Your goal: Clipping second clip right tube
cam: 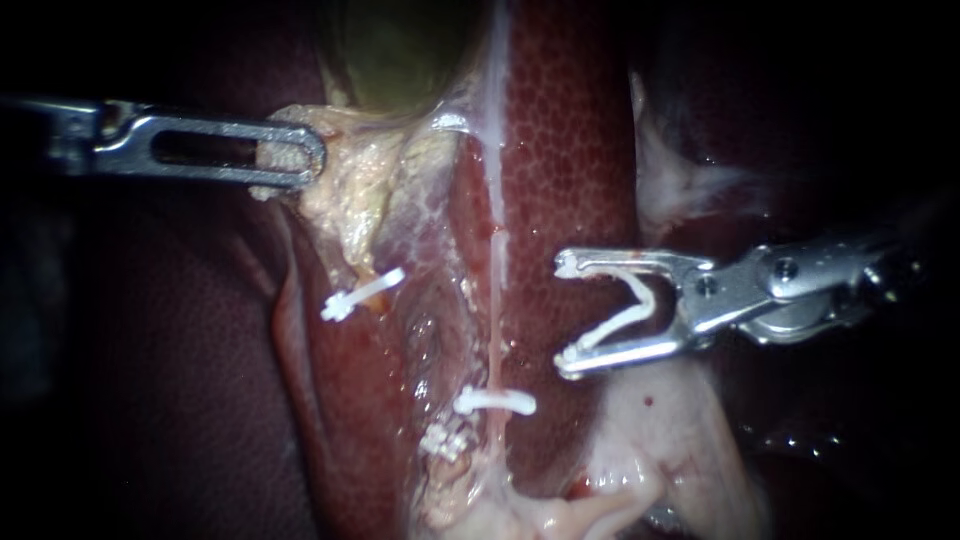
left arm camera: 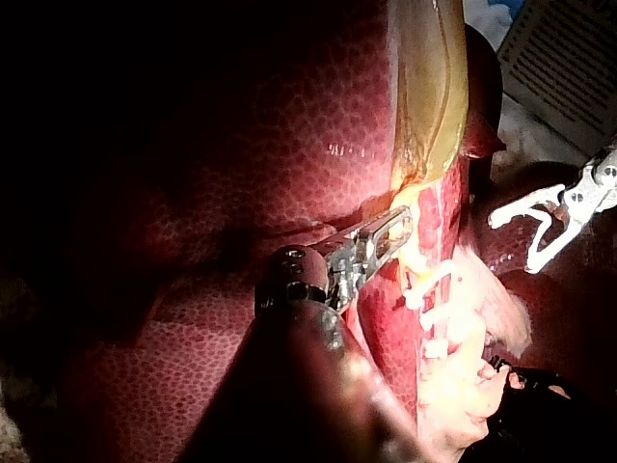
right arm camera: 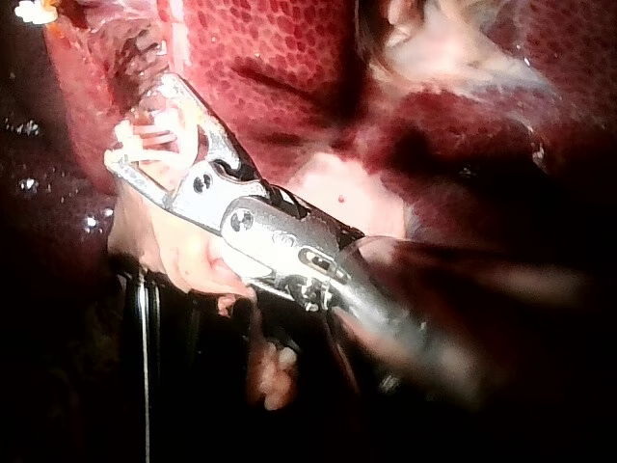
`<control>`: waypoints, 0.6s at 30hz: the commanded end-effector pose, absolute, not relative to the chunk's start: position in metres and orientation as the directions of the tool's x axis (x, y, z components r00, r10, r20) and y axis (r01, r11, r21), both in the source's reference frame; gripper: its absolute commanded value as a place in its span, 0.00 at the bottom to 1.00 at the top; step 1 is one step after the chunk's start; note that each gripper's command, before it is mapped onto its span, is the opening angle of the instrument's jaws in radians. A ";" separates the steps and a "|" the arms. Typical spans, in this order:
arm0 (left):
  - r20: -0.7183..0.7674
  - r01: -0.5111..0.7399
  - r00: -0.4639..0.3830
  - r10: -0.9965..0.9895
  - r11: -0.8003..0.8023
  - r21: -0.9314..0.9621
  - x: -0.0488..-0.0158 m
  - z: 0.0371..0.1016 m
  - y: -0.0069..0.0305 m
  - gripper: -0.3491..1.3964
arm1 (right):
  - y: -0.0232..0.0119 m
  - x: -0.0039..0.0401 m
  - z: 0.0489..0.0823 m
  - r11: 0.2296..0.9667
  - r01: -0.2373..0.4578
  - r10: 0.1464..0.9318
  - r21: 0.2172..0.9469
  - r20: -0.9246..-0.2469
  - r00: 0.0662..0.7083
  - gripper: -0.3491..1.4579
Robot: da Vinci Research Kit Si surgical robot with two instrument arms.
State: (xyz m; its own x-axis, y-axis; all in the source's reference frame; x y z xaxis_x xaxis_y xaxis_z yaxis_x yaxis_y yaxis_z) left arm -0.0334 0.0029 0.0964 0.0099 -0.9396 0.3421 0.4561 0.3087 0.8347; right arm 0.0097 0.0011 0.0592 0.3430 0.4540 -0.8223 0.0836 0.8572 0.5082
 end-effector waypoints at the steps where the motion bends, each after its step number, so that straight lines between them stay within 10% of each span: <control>1: 0.342 0.456 0.010 -0.940 0.309 0.835 -0.0335 0.0965 0.0028 0.00 | 0.0008 0.0100 0.0599 0.852 0.085 0.461 0.517 -0.816 0.349 0.53; 18: 0.343 0.457 0.009 -0.939 0.309 0.834 -0.0334 0.0966 0.0027 0.00 | -0.0028 0.0122 0.0686 0.777 0.064 0.555 0.626 -0.731 0.397 0.53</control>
State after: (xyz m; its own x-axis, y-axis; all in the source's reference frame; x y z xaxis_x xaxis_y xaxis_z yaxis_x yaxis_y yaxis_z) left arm -0.0334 0.0027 0.0966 0.0089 -0.9393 0.3429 0.4576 0.3088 0.8338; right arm 0.0123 -0.0029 0.0688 0.3968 0.5605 -0.7269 0.0617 0.7739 0.6303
